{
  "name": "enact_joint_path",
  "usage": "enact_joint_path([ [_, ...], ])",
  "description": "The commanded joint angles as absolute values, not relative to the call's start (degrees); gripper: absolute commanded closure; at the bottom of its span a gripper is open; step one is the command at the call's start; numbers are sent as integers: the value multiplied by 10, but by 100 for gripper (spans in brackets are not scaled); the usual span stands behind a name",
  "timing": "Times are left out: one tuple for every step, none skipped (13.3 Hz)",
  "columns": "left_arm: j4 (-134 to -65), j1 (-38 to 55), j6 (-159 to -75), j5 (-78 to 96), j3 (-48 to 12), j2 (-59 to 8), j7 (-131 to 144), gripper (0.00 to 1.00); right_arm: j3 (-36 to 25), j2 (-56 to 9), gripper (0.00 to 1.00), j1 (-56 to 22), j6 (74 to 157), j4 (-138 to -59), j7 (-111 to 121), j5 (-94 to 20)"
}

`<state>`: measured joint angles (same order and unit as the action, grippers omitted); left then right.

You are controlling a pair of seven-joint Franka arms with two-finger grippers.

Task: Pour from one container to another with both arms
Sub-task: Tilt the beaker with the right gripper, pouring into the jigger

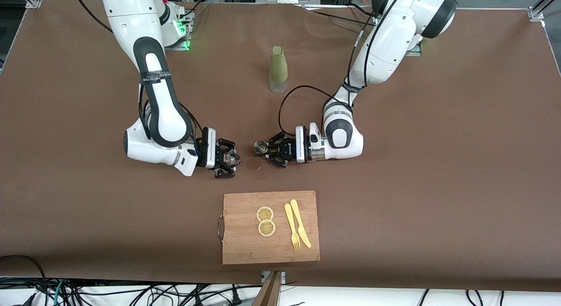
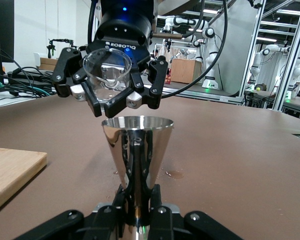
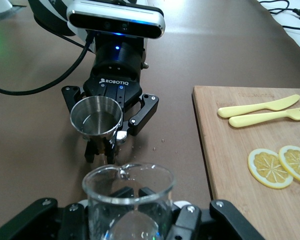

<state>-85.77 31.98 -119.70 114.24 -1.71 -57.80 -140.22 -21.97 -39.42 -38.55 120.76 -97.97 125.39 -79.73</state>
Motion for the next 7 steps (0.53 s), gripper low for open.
enact_joint_path([
  [-821, 335, -1245, 1170, -18, -593, -1425, 100, -226, -374, 100, -411, 1238, -1003, 1245, -788],
  [-814, 338, -1248, 1171, -18, -595, -1423, 100, -235, -373, 100, -426, 1247, -1009, 1238, -788],
  [-813, 341, -1252, 1172, -18, -597, -1419, 100, -243, -372, 100, -439, 1252, -1012, 1233, -788],
  [-811, 342, -1253, 1173, -18, -597, -1417, 100, -248, -371, 100, -447, 1258, -1013, 1232, -788],
  [-809, 342, -1254, 1173, -18, -597, -1417, 100, -250, -368, 100, -455, 1265, -1016, 1229, -786],
  [-809, 343, -1256, 1173, -18, -597, -1417, 100, -250, -362, 100, -459, 1273, -1019, 1222, -774],
  [-809, 344, -1256, 1174, -18, -597, -1416, 100, -250, -357, 100, -459, 1278, -1020, 1207, -750],
])
